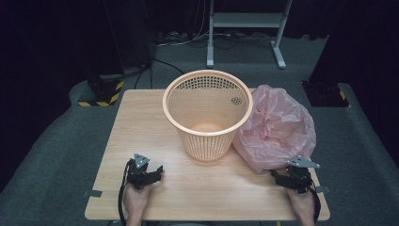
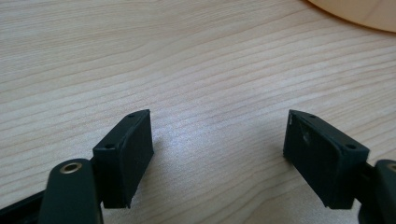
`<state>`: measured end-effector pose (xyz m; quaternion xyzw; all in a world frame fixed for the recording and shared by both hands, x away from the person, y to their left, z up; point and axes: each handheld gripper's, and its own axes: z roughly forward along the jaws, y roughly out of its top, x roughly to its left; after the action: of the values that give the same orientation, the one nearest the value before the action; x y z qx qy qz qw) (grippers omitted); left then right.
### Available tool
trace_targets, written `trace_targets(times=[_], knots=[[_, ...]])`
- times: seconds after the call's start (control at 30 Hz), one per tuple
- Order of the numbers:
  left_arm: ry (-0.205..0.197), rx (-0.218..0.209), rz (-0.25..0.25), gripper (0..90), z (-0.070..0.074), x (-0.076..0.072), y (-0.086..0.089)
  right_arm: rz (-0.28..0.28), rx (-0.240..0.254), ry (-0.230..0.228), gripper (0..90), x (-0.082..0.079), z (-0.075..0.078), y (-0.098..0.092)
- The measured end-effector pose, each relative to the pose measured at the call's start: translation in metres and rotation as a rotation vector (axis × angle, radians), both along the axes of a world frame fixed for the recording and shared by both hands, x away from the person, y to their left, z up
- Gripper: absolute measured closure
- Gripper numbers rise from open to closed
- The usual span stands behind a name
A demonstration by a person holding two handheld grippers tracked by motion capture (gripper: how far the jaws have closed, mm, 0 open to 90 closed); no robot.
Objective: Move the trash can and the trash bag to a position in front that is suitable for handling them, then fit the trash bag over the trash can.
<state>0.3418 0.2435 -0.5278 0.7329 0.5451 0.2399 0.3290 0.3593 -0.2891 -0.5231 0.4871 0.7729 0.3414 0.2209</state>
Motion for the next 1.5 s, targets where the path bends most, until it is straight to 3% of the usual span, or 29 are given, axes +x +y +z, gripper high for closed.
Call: trace_targets(times=[0.9, 1.07, 1.33, 1.5], knots=[[-0.002, -0.002, 0.010, 24.4, 0.000, 0.000, 0.001, -0.004, -0.002, -0.003, 28.9, 0.000, 0.000, 0.000], [-0.003, -0.002, 0.013, 24.5, 0.000, 0.000, 0.000, -0.035, -0.003, 0.004, 25.0, 0.000, 0.000, 0.000], [-0.002, -0.003, 0.014, 24.7, 0.000, 0.000, 0.001, -0.041, -0.004, 0.005, 23.7, -0.006, 0.000, -0.003], [0.000, -0.004, 0.013, 24.9, 0.000, 0.000, 0.001, -0.053, 0.023, 0.014, 20.5, -0.011, 0.002, -0.008]])
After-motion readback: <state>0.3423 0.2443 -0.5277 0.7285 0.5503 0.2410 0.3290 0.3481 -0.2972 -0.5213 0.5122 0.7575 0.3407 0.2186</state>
